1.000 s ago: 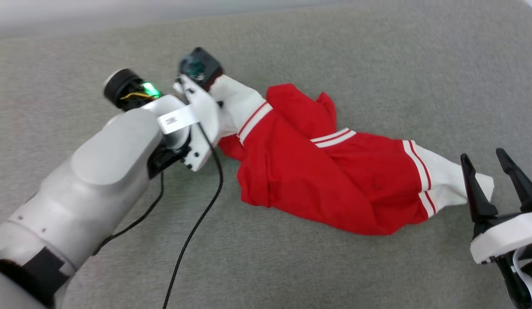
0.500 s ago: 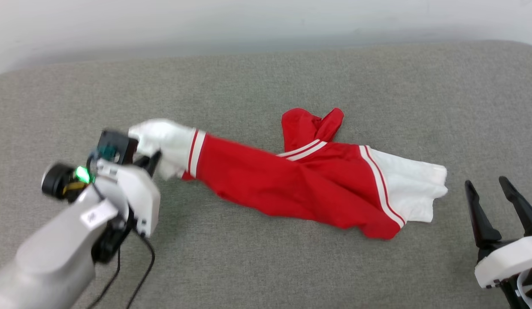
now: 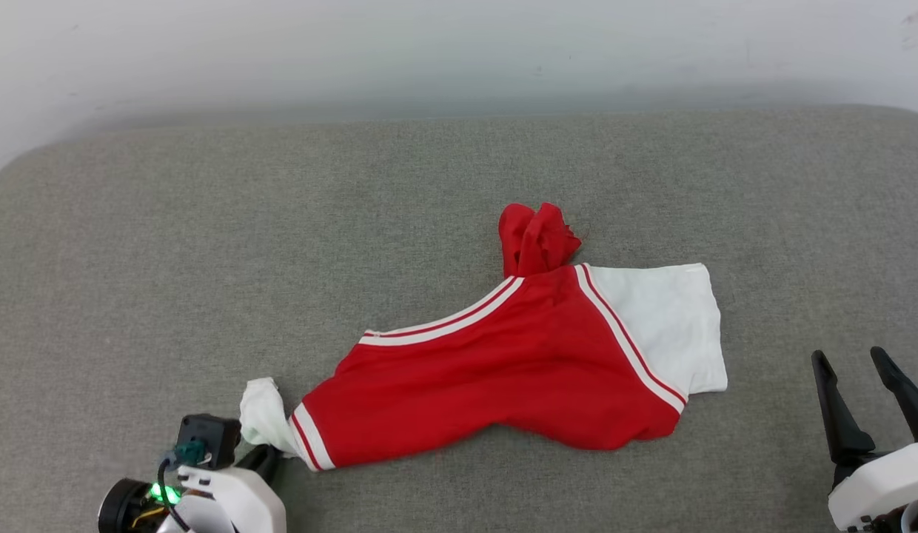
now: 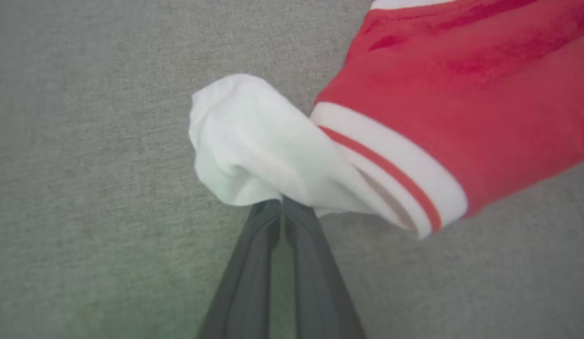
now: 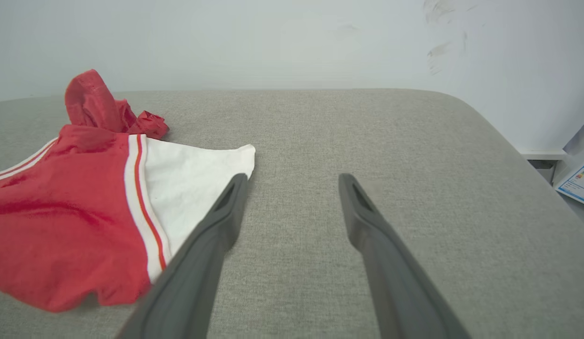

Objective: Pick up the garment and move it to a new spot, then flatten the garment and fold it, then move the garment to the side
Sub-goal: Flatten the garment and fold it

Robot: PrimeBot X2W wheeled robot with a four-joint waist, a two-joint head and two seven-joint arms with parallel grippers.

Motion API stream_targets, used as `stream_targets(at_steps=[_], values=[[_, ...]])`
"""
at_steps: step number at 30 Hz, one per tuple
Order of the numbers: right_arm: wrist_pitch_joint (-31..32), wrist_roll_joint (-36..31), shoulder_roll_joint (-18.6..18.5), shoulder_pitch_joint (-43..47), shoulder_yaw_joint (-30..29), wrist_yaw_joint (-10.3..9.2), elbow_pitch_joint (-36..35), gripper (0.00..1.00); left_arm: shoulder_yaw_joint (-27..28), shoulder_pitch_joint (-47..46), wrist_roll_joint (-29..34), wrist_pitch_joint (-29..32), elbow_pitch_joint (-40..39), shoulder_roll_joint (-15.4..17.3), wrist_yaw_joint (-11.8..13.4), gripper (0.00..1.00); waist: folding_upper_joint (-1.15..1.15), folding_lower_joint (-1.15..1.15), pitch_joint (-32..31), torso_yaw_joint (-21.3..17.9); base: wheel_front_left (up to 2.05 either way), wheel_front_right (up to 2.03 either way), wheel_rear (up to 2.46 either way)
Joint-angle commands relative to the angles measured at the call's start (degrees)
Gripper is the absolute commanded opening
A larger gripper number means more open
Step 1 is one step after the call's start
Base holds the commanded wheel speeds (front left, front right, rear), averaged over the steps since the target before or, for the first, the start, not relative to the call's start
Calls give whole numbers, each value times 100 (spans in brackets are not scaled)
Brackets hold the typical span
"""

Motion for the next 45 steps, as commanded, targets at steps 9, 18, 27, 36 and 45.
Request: stream_targets(at_steps=[9,18,27,36,45], values=[[33,38,13,138,-61,-6,66,100,87,451,-195,-236,132,-40,202,100,0,1,-182,88,0,0,0],[-32,72,77,263,-82,-6,125,100,481,516,-92,-454,-744,665,787,100,0,1,-389,187,0,0,0],[-93,70,87,159,-16,-6,160,100,743,-181,213,58,-1938,1576,1051,100,0,1,-388,169,0,0,0],[-148,74,-10,-102,161,-6,155,100,341,-1632,435,1720,-2236,1473,169,100,0,1,-207,3,0,0,0],[-213,23,-42,-388,320,-6,21,100,-253,-2683,120,3538,-1467,782,-946,100,0,1,166,-303,0,0,0]])
